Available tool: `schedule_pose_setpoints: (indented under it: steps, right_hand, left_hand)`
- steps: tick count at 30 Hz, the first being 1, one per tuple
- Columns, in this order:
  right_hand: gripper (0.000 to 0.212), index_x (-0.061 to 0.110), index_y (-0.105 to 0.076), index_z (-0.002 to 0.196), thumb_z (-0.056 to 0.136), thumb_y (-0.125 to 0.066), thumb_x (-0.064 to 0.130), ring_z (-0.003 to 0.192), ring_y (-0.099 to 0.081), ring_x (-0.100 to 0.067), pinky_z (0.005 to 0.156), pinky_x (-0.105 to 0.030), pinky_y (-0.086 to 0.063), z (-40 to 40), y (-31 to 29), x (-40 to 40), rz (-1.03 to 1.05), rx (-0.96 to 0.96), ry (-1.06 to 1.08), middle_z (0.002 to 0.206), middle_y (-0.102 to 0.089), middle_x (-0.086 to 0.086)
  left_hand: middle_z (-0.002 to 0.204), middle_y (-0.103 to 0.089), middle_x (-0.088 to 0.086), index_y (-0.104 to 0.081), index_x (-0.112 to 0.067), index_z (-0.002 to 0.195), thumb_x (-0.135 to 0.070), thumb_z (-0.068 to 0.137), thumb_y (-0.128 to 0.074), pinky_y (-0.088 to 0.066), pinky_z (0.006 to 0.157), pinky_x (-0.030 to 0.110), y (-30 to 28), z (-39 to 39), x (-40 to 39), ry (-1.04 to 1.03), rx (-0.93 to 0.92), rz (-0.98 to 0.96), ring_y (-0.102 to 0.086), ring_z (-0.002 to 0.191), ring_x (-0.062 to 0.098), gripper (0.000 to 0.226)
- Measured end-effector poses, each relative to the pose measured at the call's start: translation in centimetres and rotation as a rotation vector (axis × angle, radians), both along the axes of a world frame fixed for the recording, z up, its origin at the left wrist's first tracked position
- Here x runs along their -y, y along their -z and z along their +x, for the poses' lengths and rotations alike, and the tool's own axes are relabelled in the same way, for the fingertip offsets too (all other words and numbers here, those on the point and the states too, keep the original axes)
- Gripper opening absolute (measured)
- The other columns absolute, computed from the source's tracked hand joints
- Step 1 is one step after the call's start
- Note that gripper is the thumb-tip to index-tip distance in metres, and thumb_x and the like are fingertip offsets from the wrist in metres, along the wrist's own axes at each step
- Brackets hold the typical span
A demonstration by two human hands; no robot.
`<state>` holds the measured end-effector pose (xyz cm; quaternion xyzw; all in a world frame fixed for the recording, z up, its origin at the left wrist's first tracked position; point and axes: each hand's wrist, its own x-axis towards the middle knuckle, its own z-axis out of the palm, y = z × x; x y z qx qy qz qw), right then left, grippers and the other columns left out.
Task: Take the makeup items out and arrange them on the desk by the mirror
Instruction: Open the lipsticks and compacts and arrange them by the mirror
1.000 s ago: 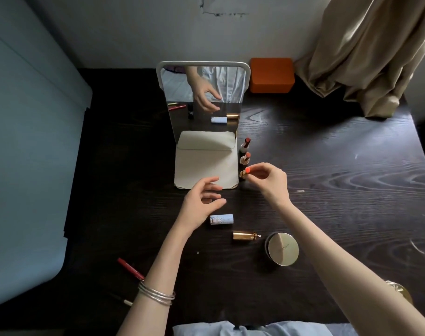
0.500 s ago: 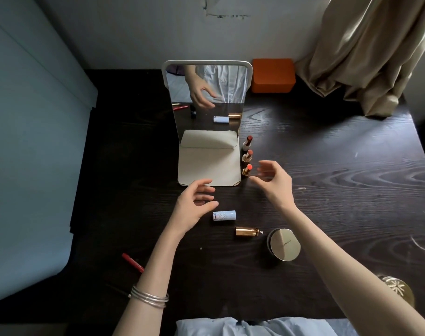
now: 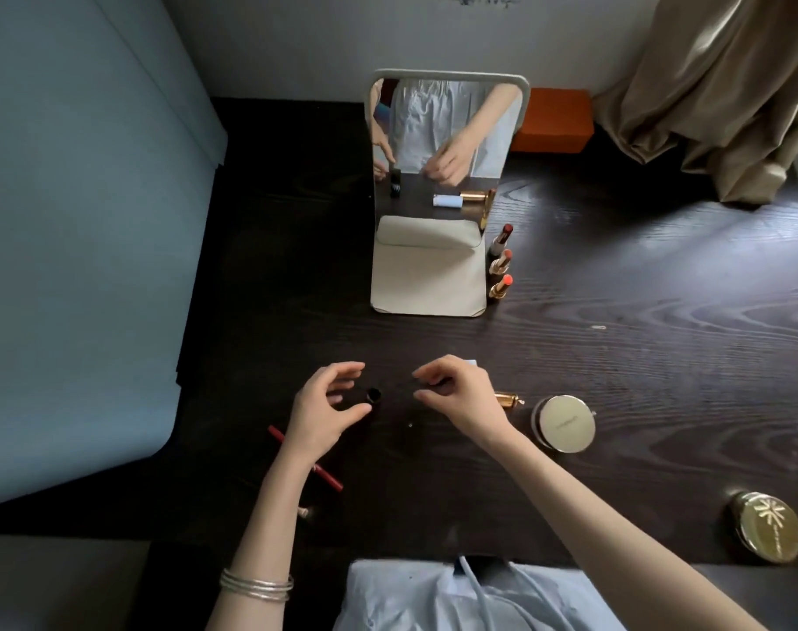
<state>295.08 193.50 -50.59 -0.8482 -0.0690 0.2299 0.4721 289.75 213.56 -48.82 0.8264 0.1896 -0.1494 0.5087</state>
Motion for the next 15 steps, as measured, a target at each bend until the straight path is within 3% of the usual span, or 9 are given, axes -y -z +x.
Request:
schedule_pose_setpoints:
  steps: [7, 11, 15]
  right_hand:
    - [0.03, 0.011, -0.069, 0.099, 0.071, -0.076, 0.003, 0.077, -0.059, -0.005, 0.073, -0.013, -0.048, -1.3, 1.0, -3.8, -0.032, 0.009, -0.04, 0.09, -0.061, 0.002]
    - [0.033, 0.018, -0.069, 0.1, 0.07, -0.078, 0.009, 0.076, -0.054, 0.002, 0.069, -0.011, -0.044, -1.6, 1.6, -4.5, -0.085, 0.03, -0.047, 0.09, -0.052, 0.013]
    - [0.031, 0.026, -0.069, 0.099, 0.071, -0.079, 0.019, 0.078, -0.05, 0.001, 0.068, -0.016, -0.042, -1.4, 2.0, -4.8, -0.118, 0.047, -0.063, 0.101, -0.05, 0.012]
  left_hand:
    - [0.114, -0.054, -0.011, -0.059, -0.026, 0.116, -0.008, 0.073, -0.077, -0.045, 0.087, 0.02, 1.6, -0.9, -0.6, 0.019, -0.002, 0.025, -0.054, 0.104, 0.004, 0.05]
    - [0.11, -0.054, -0.011, -0.062, -0.025, 0.11, -0.009, 0.072, -0.077, -0.044, 0.084, 0.019, 2.2, -0.5, -0.6, 0.04, 0.009, 0.013, -0.054, 0.102, 0.005, 0.043]
    - [0.113, -0.054, -0.01, -0.06, -0.027, 0.111, -0.008, 0.073, -0.076, -0.044, 0.081, 0.015, 2.2, -0.1, -1.6, 0.05, 0.009, -0.008, -0.054, 0.102, 0.004, 0.046]
